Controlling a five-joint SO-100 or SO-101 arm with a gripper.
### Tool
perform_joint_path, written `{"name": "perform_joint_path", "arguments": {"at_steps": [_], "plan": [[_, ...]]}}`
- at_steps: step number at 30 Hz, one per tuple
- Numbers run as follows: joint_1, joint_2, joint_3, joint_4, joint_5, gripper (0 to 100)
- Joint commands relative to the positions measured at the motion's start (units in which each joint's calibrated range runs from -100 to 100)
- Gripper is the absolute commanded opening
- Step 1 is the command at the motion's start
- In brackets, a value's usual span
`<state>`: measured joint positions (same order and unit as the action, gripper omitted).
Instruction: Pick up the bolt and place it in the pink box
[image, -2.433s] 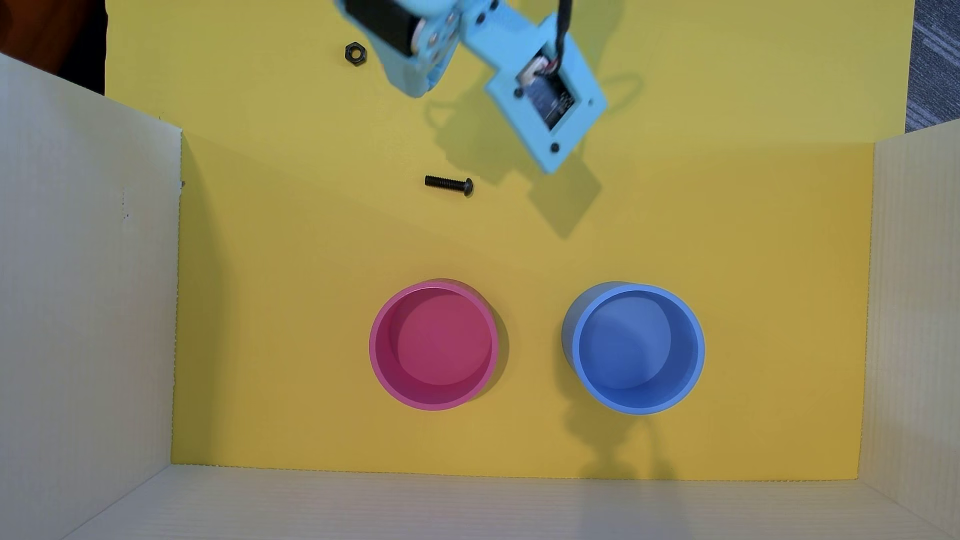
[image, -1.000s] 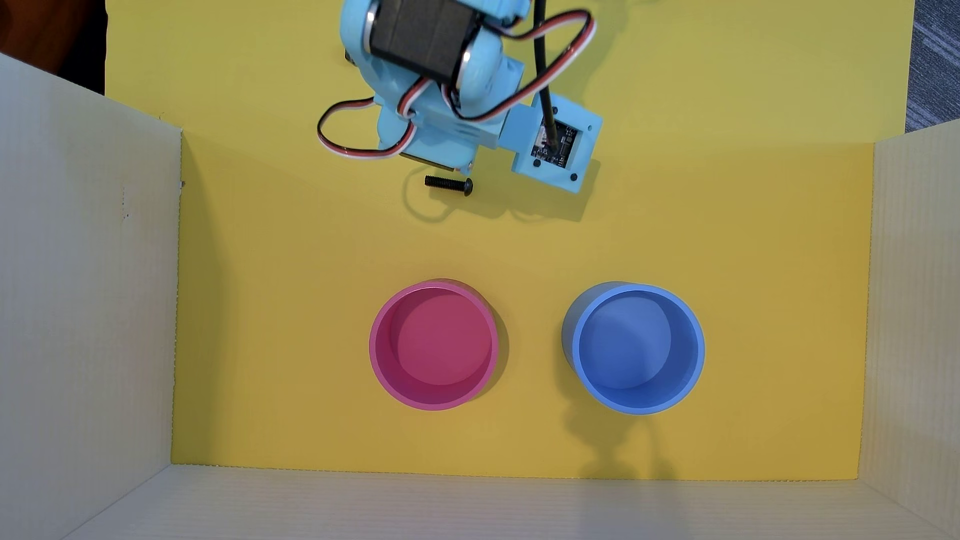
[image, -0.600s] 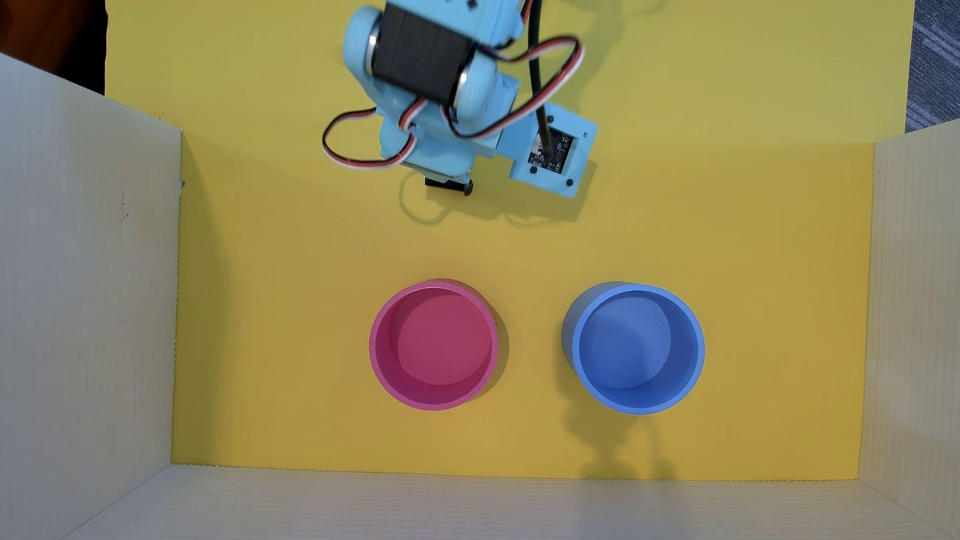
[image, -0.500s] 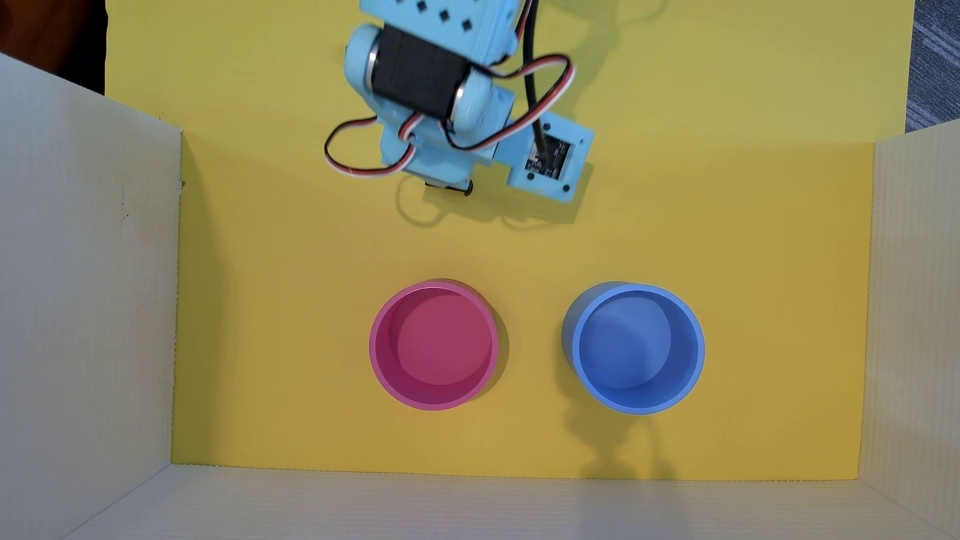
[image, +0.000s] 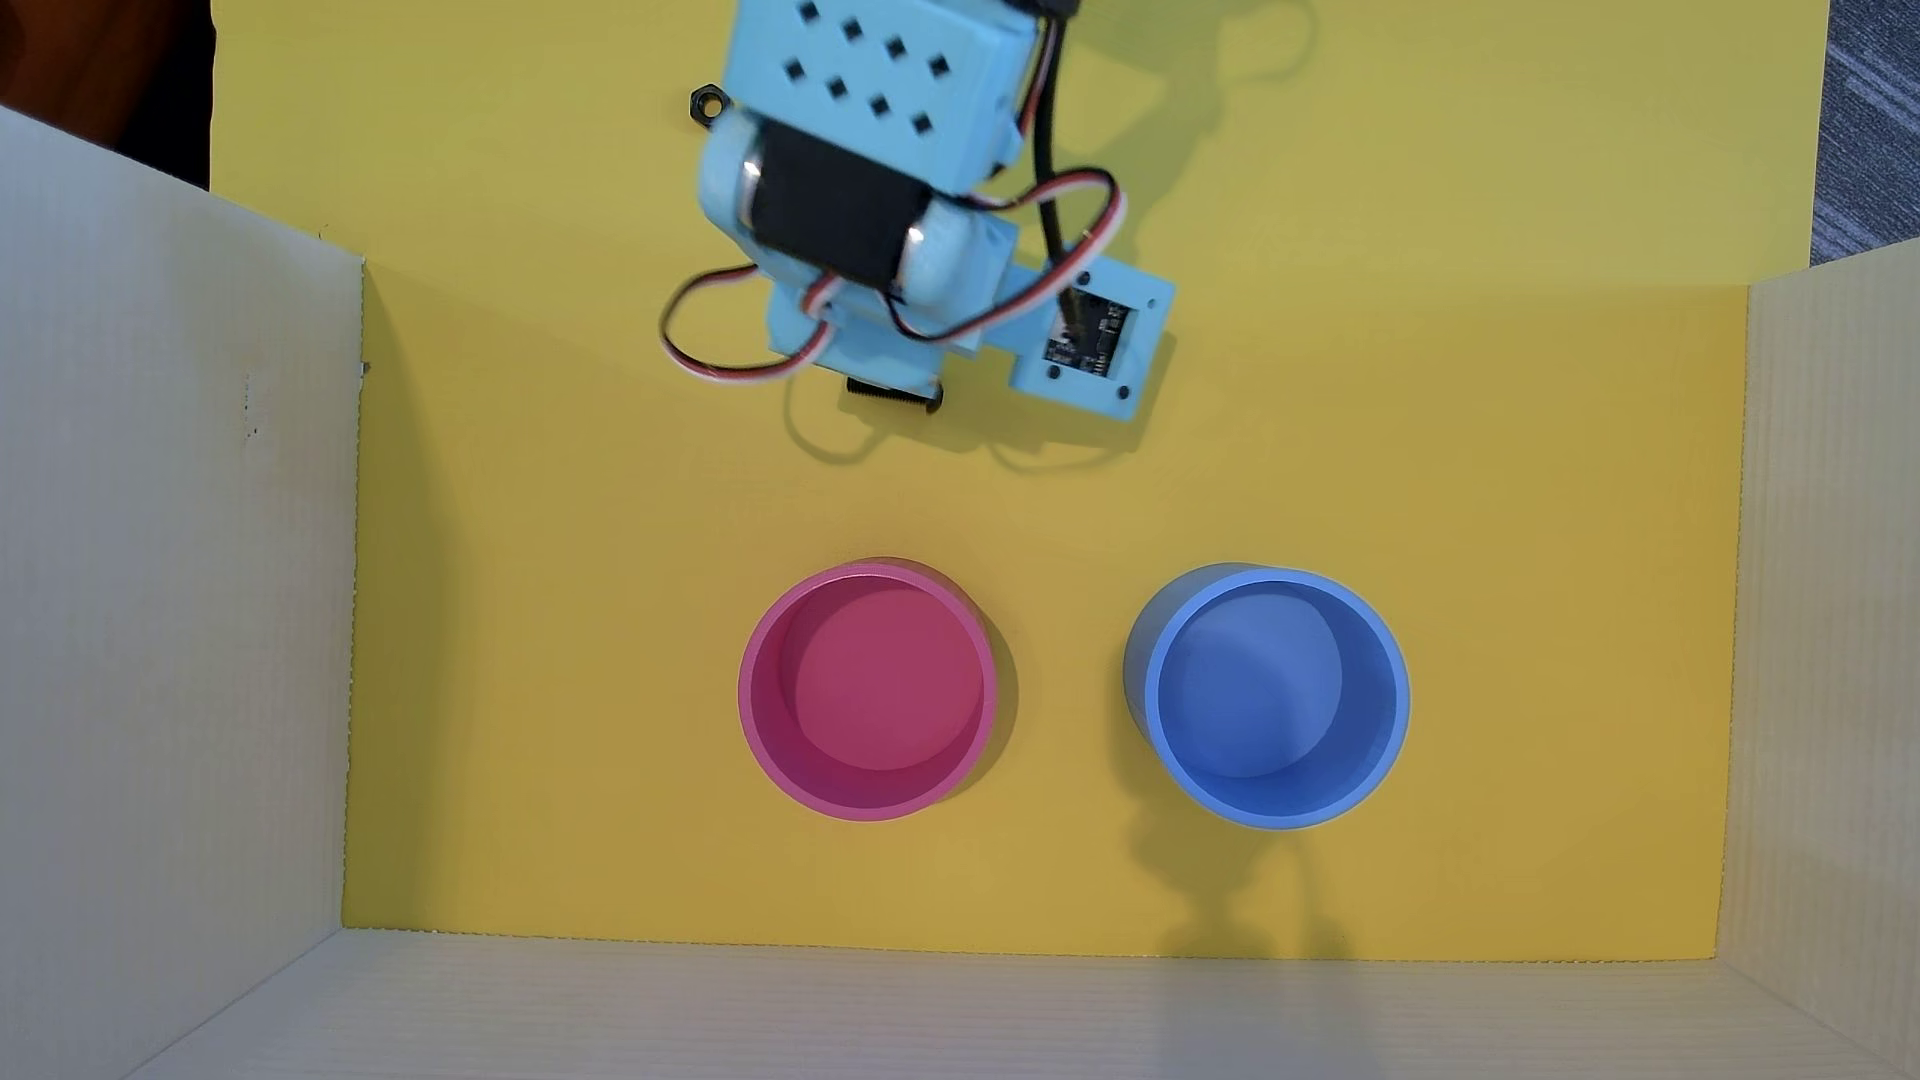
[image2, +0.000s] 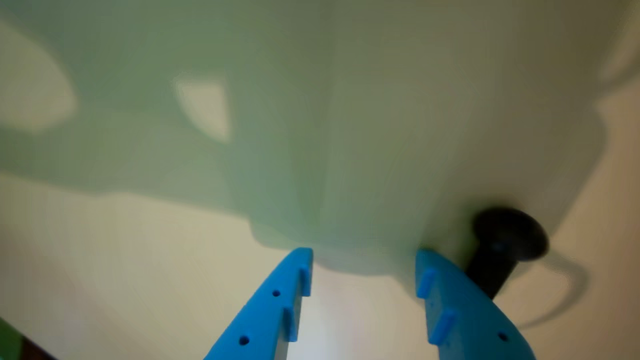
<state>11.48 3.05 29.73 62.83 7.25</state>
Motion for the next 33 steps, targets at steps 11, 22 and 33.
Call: {"name": "perform_joint_path", "arguments": {"at_steps": [11, 22, 33], "plan": [[-0.1, -0.7, -6.0, 0.1, -0.3, 15], [-0.4, -0.7, -9.6, 0.1, -1.0, 15], [-0.1, 0.1, -10.8, 0.1, -1.0, 15]]}}
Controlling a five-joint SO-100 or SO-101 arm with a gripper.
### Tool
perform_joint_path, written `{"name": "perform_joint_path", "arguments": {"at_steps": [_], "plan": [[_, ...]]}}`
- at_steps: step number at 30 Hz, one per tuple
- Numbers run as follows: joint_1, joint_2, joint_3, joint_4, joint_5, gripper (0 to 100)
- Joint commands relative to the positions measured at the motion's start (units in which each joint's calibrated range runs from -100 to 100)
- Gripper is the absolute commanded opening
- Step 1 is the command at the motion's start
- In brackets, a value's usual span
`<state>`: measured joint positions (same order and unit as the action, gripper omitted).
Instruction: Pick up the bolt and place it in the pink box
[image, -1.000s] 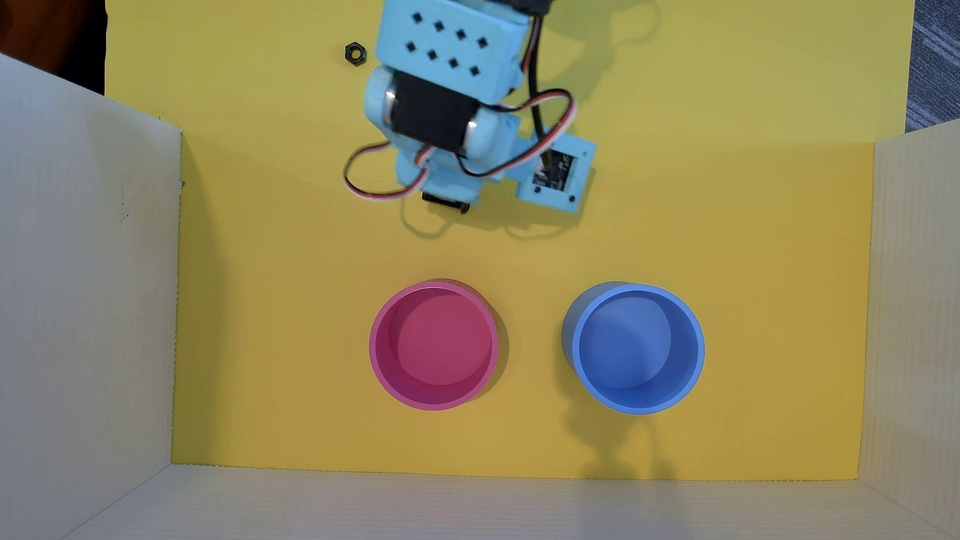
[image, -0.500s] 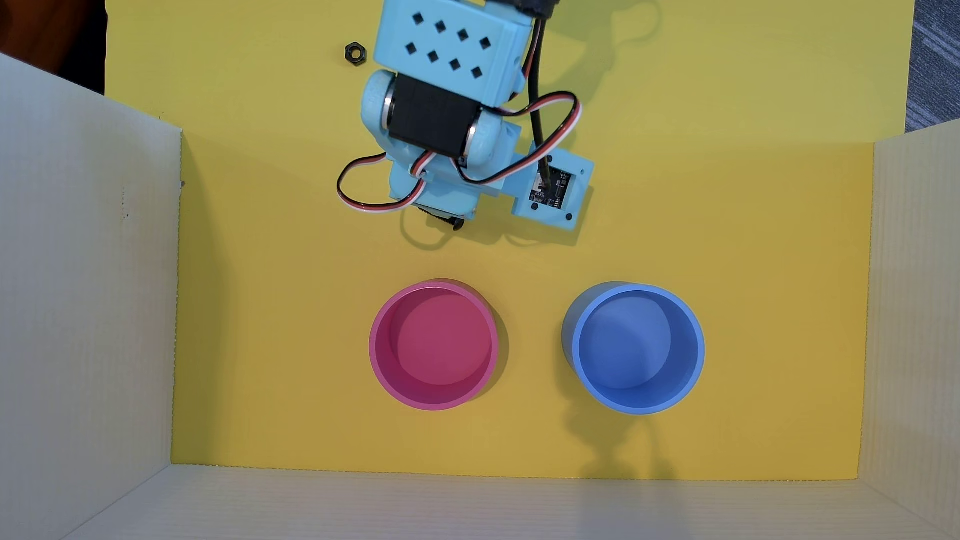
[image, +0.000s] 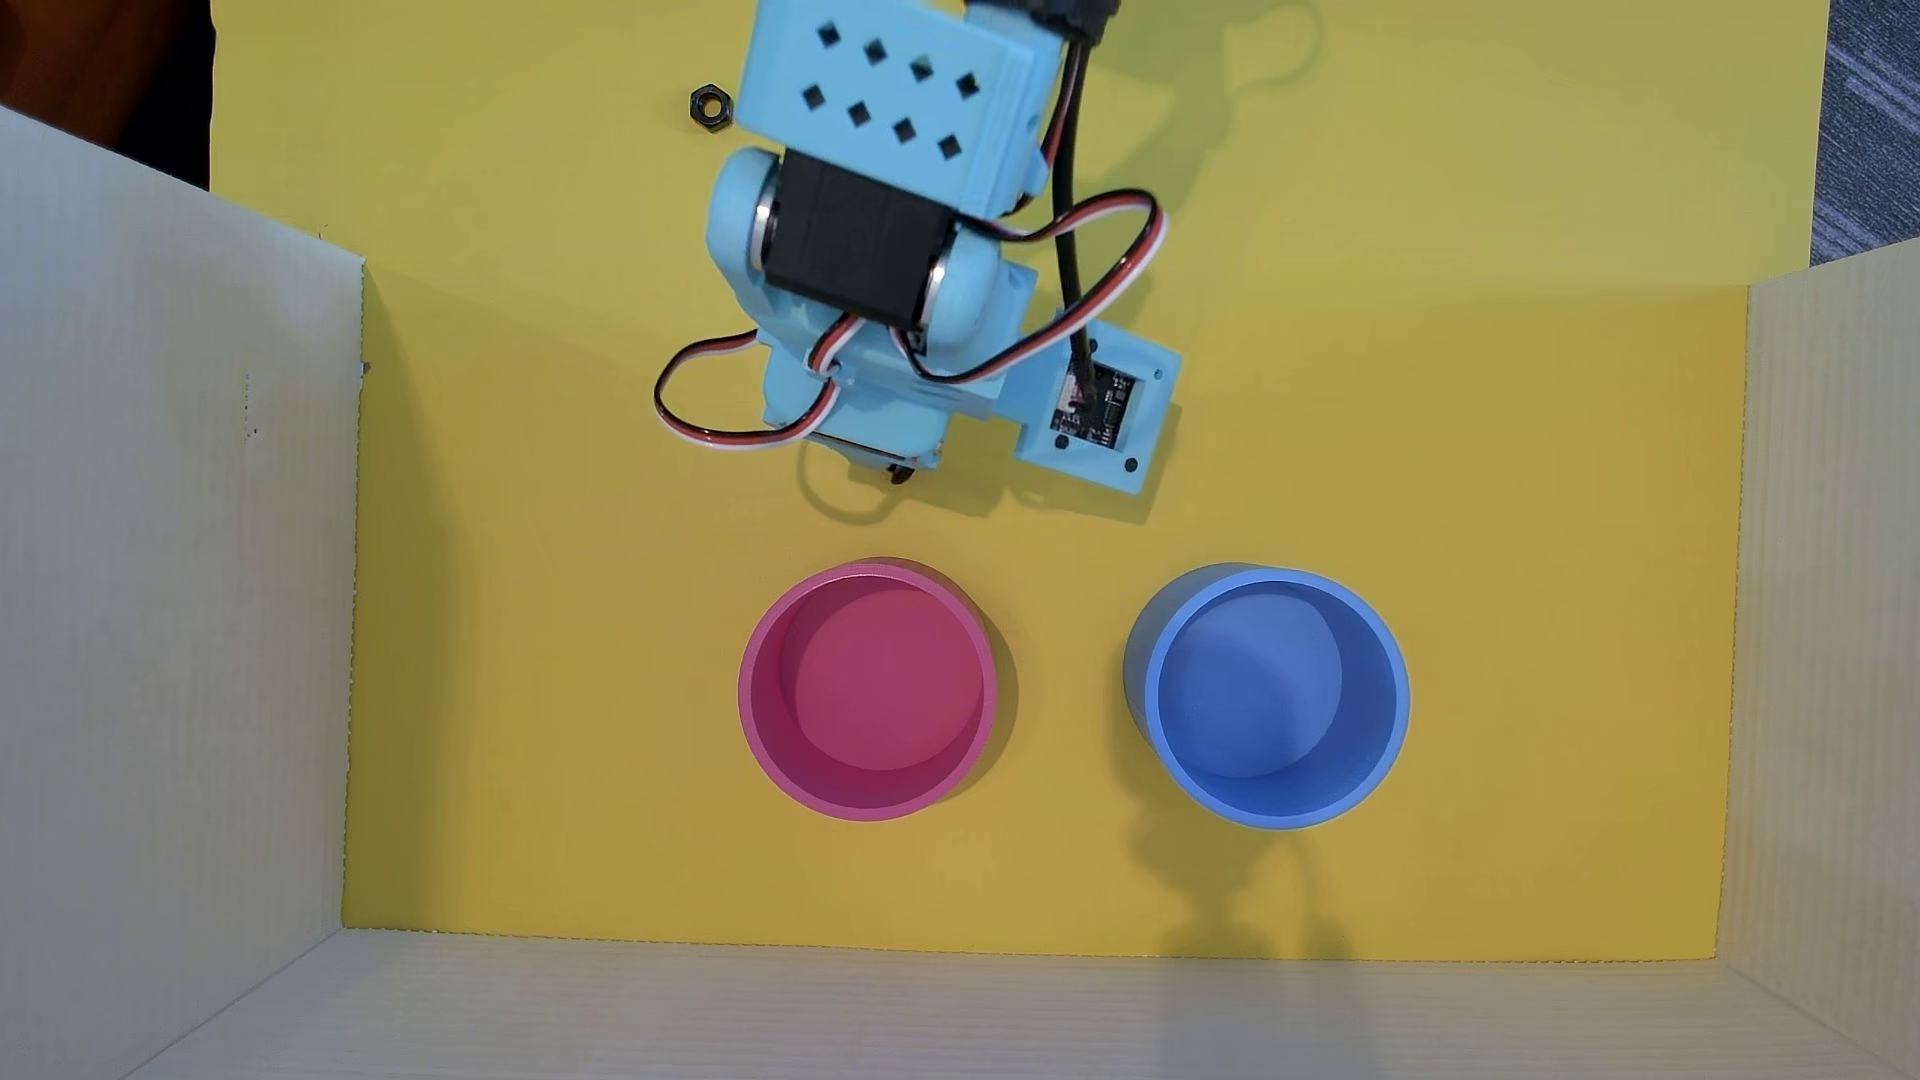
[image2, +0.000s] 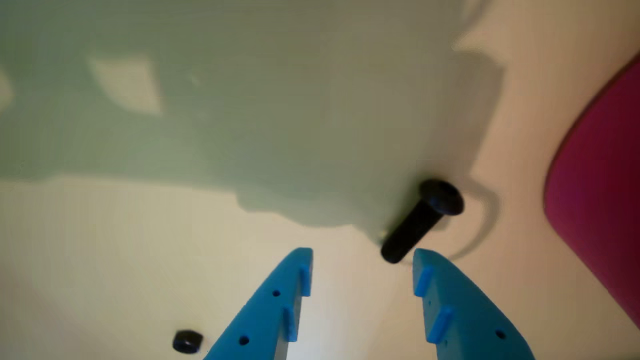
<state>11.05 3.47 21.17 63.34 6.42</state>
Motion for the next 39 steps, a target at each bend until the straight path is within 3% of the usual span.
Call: {"name": "perform_joint_path", "arguments": {"at_steps": [1, 34, 39], "plan": [[0.4, -0.4, -2.2, -0.4, -0.2, 15], [0.4, 8.9, -3.0, -2.7, -0.6, 14], [0.5, 9.7, -3.0, -3.3, -0.6, 1]]}}
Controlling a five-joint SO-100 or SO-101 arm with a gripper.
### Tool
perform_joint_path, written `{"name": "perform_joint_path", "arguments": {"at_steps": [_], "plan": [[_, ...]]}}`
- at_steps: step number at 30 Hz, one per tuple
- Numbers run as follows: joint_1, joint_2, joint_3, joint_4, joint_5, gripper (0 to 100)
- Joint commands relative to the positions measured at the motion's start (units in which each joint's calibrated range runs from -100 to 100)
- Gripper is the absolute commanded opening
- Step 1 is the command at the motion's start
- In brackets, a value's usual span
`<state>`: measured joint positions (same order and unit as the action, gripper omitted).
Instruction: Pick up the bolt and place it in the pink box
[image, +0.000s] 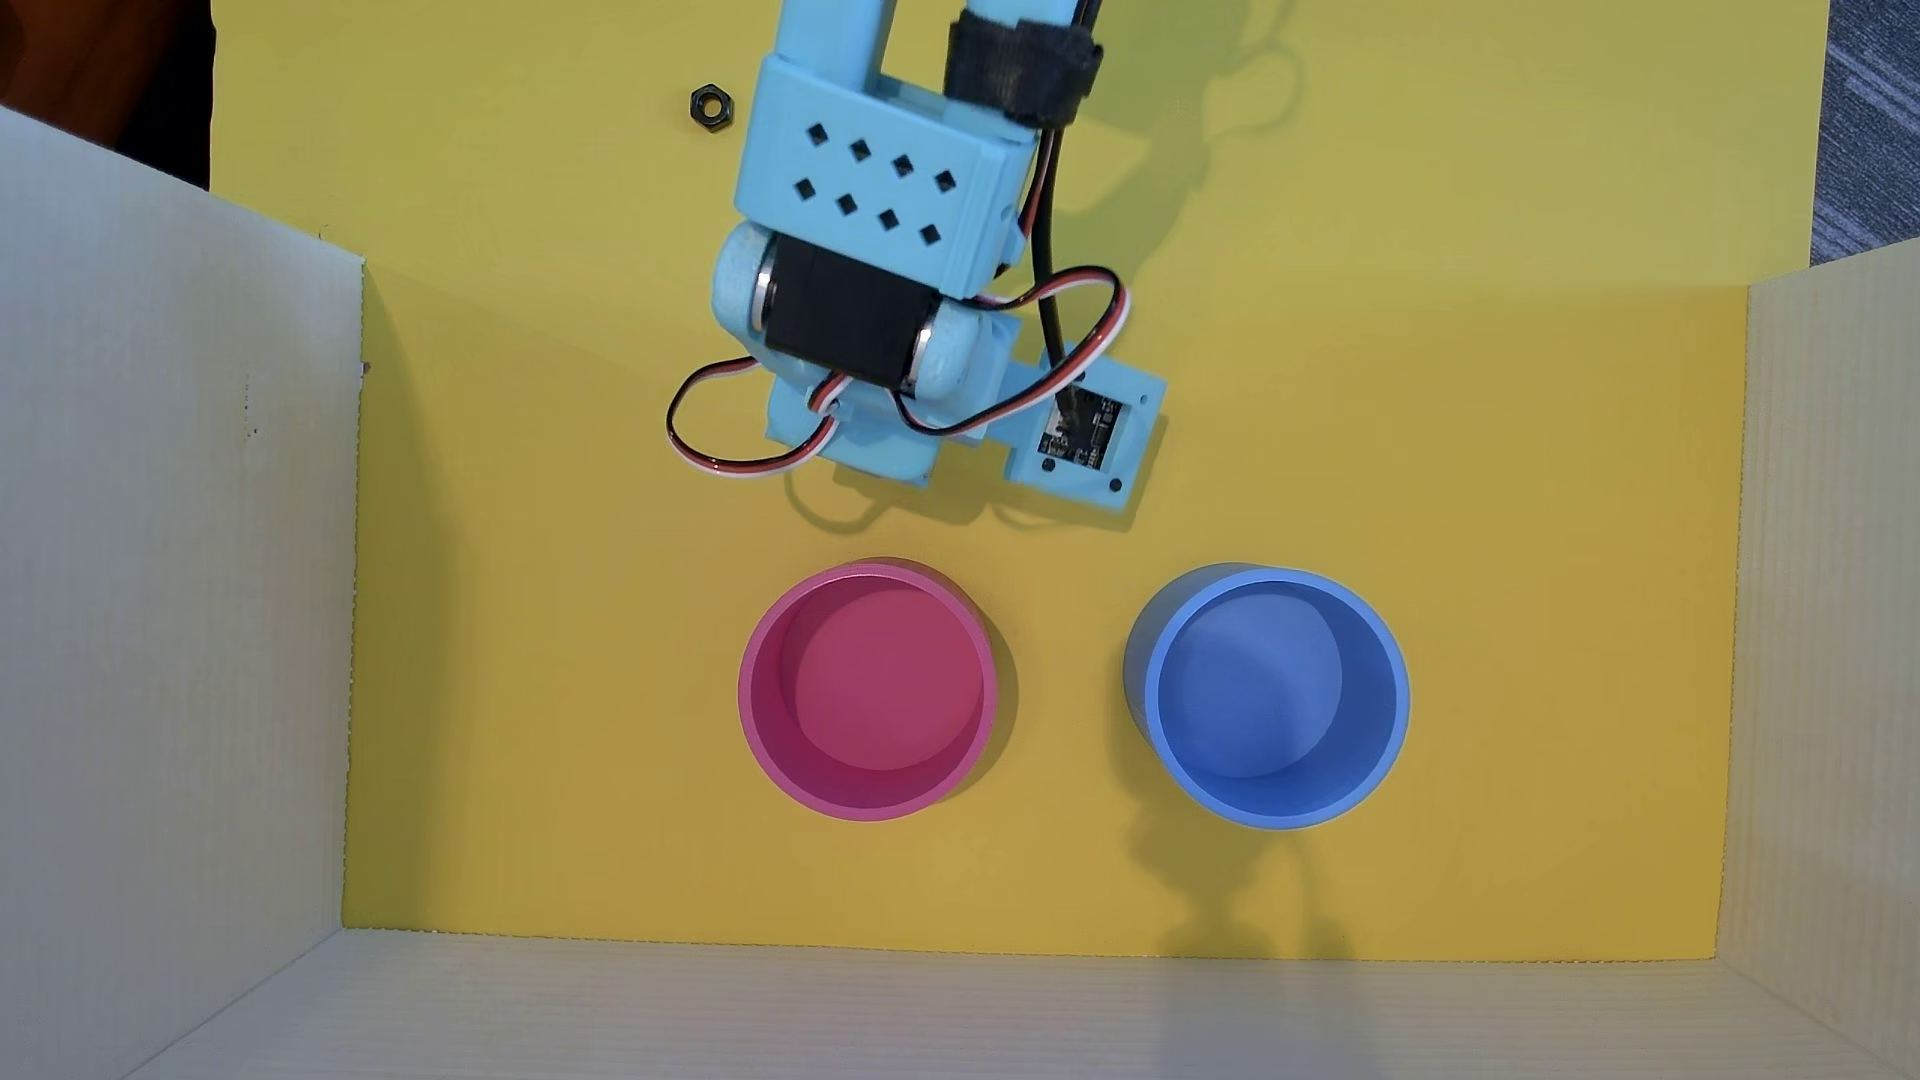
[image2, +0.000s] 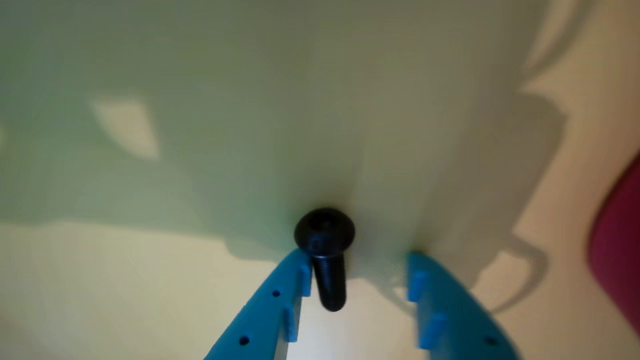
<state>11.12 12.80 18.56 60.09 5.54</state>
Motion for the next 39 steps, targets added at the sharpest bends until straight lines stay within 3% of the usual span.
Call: {"name": "perform_joint_path", "arguments": {"at_steps": [1, 9, 21, 39], "plan": [[0.4, 0.4, -0.4, 0.0, 0.3, 2], [0.4, -0.7, -1.5, 0.4, 0.3, 1], [-0.3, -23.6, -8.7, 11.7, 0.3, 1], [-4.9, 13.3, -68.8, 30.4, 0.0, 1]]}}
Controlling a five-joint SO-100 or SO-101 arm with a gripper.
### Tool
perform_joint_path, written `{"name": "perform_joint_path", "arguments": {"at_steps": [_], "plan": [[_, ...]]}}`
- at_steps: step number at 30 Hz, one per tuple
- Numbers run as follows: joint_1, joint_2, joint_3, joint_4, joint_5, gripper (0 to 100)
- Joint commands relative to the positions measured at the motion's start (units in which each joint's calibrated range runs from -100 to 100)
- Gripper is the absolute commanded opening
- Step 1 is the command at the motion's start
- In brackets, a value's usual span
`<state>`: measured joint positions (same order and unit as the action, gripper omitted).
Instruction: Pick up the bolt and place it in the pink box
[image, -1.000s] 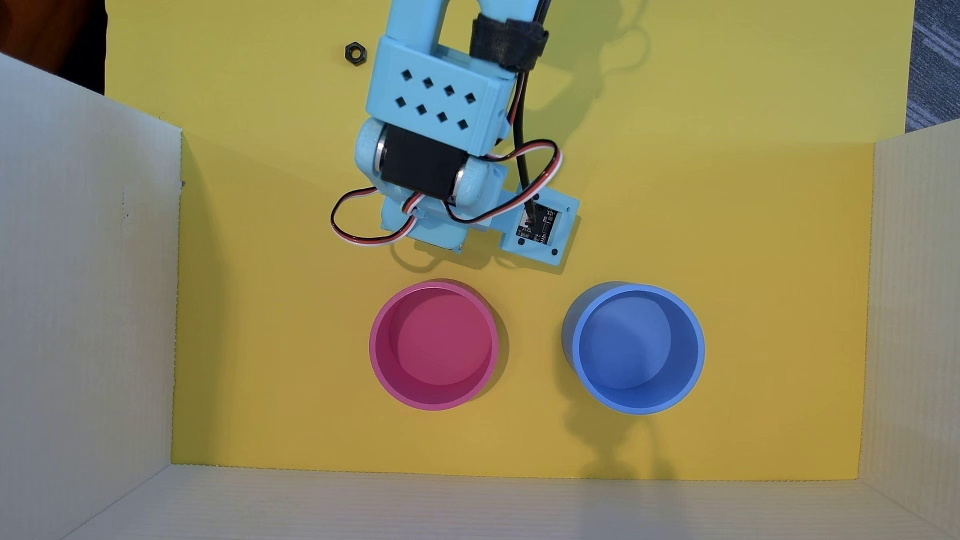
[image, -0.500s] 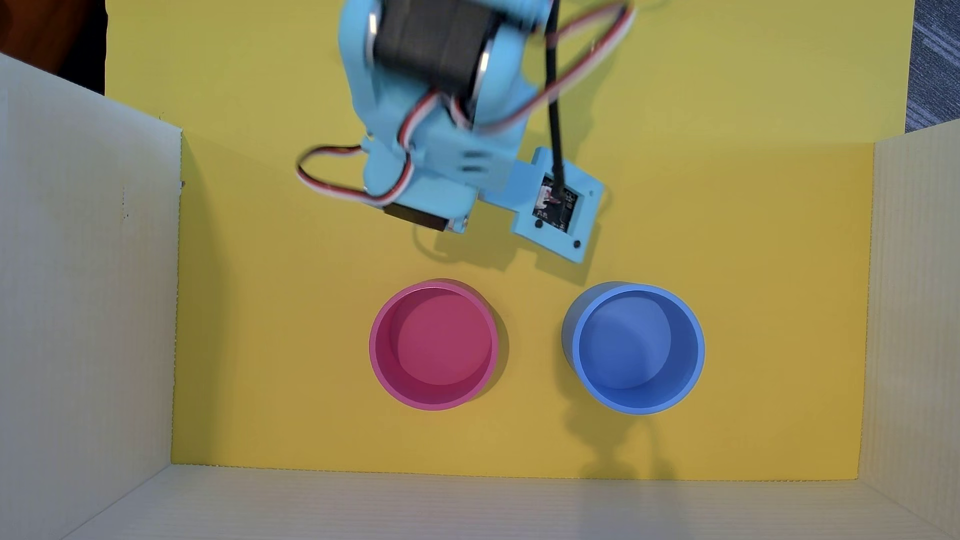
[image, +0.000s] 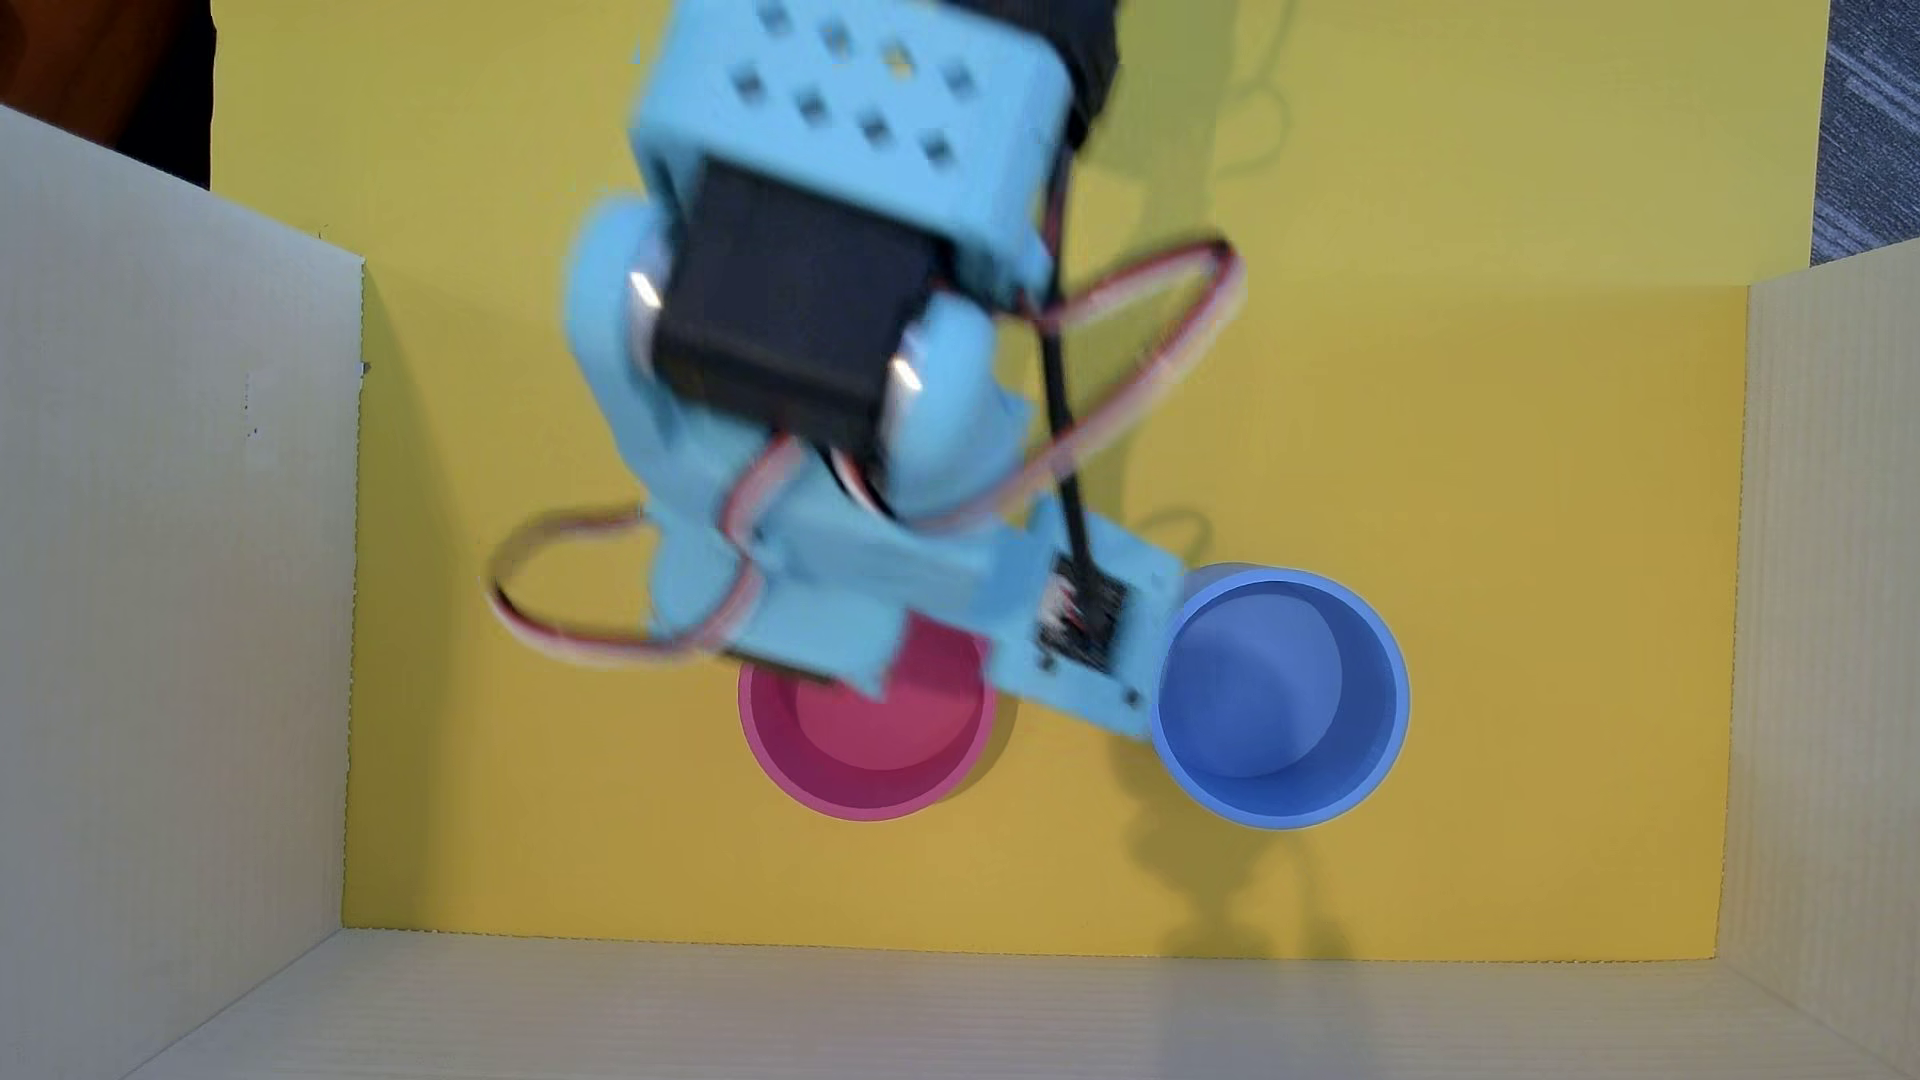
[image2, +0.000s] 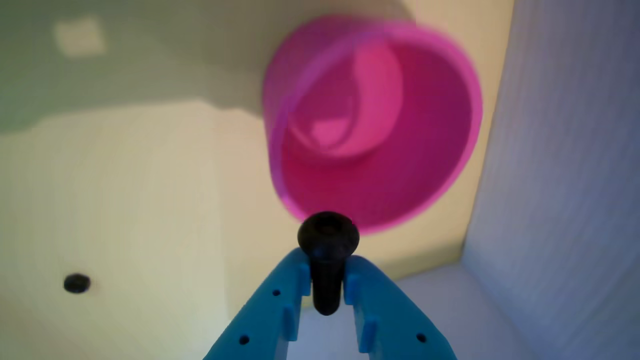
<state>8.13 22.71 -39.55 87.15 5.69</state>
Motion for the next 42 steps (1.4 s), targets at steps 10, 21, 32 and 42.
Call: {"name": "perform_joint_path", "arguments": {"at_steps": [10, 21, 32, 42], "plan": [[-2.4, 11.0, -21.6, 8.2, -0.3, 3], [-2.5, 11.3, -20.9, 9.2, -0.2, 0], [-2.8, -1.8, -4.0, 9.3, 0.2, 2], [-3.2, -38.8, 37.2, -2.6, 0.2, 1]]}}
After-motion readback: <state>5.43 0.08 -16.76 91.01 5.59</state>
